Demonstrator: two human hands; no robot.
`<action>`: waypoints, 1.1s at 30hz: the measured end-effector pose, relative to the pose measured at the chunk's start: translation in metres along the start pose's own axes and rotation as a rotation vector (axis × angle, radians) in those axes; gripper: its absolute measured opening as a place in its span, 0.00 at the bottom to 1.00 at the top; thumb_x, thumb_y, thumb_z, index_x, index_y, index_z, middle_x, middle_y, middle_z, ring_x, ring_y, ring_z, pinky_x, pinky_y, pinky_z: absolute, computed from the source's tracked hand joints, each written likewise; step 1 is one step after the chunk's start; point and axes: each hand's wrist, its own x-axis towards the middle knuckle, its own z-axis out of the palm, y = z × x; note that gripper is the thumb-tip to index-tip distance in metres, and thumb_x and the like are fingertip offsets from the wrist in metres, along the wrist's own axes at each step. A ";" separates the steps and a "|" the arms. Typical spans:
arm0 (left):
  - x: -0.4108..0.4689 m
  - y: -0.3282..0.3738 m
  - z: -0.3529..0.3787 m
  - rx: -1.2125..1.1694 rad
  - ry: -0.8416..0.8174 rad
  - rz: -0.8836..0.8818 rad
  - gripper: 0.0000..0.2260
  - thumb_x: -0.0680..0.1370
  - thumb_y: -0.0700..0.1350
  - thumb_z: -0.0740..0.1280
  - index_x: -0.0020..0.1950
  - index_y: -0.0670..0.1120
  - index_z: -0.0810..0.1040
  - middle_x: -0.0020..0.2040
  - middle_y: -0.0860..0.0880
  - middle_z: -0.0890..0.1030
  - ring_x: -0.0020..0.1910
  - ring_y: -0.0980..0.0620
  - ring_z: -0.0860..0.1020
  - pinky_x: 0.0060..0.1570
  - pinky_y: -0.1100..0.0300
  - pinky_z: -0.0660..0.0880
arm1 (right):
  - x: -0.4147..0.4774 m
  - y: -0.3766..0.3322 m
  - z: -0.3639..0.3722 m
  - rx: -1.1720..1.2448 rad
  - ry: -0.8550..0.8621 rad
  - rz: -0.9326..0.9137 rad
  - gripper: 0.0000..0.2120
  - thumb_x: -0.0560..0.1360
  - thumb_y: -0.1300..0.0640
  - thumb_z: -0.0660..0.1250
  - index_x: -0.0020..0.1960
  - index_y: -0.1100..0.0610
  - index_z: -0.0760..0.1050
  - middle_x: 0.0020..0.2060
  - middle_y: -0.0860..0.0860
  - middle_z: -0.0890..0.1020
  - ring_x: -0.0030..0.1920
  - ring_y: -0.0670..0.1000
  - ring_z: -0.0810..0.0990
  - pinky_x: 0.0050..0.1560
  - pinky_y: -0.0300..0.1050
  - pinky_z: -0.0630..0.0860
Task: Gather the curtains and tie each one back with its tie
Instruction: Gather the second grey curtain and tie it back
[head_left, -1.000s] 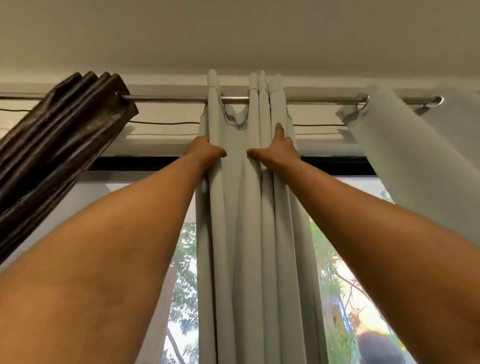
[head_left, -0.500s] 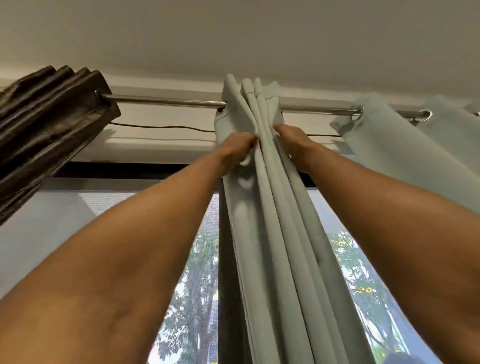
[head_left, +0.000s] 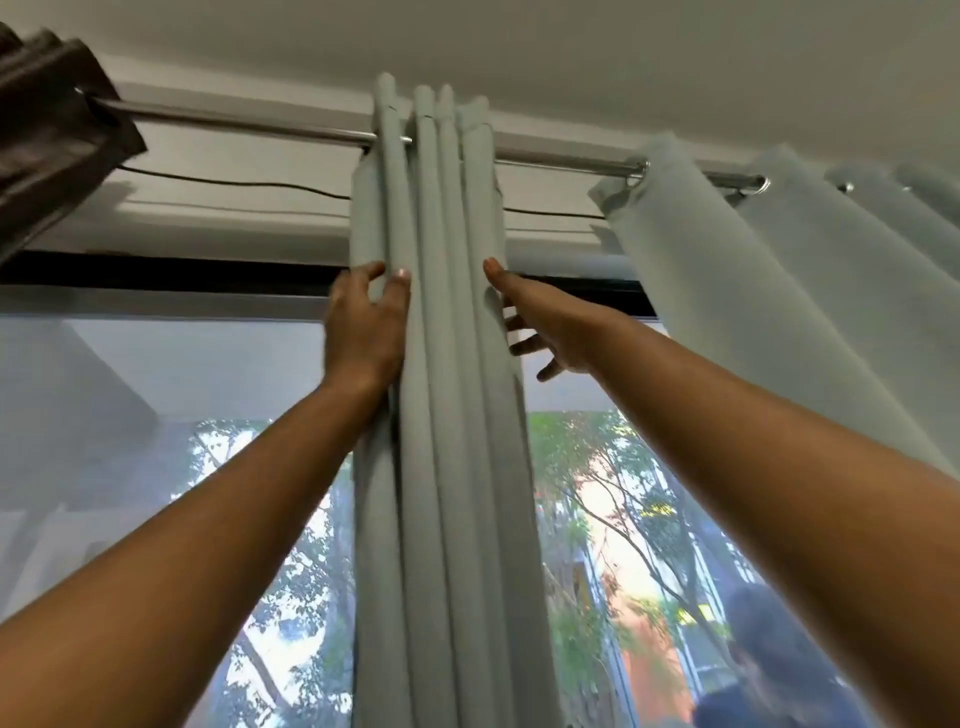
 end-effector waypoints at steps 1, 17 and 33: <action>-0.017 0.006 -0.003 0.085 0.053 0.092 0.16 0.80 0.52 0.62 0.65 0.47 0.75 0.69 0.45 0.71 0.67 0.47 0.71 0.65 0.59 0.66 | -0.018 0.007 -0.006 -0.082 0.067 -0.053 0.37 0.75 0.32 0.54 0.74 0.55 0.61 0.71 0.55 0.67 0.68 0.59 0.68 0.63 0.59 0.64; -0.315 0.172 0.234 -0.106 -0.372 -0.343 0.10 0.74 0.51 0.66 0.51 0.49 0.81 0.46 0.49 0.82 0.50 0.45 0.81 0.50 0.58 0.74 | -0.311 0.174 -0.250 -0.358 0.250 0.312 0.10 0.73 0.52 0.69 0.50 0.56 0.78 0.44 0.51 0.81 0.43 0.50 0.77 0.42 0.43 0.73; -0.549 0.093 0.305 0.154 -0.546 -0.763 0.20 0.74 0.58 0.67 0.60 0.49 0.70 0.56 0.55 0.74 0.52 0.65 0.73 0.51 0.78 0.67 | -0.481 0.357 -0.241 -0.391 -0.245 0.480 0.29 0.76 0.58 0.66 0.73 0.59 0.60 0.72 0.53 0.66 0.71 0.48 0.65 0.68 0.35 0.62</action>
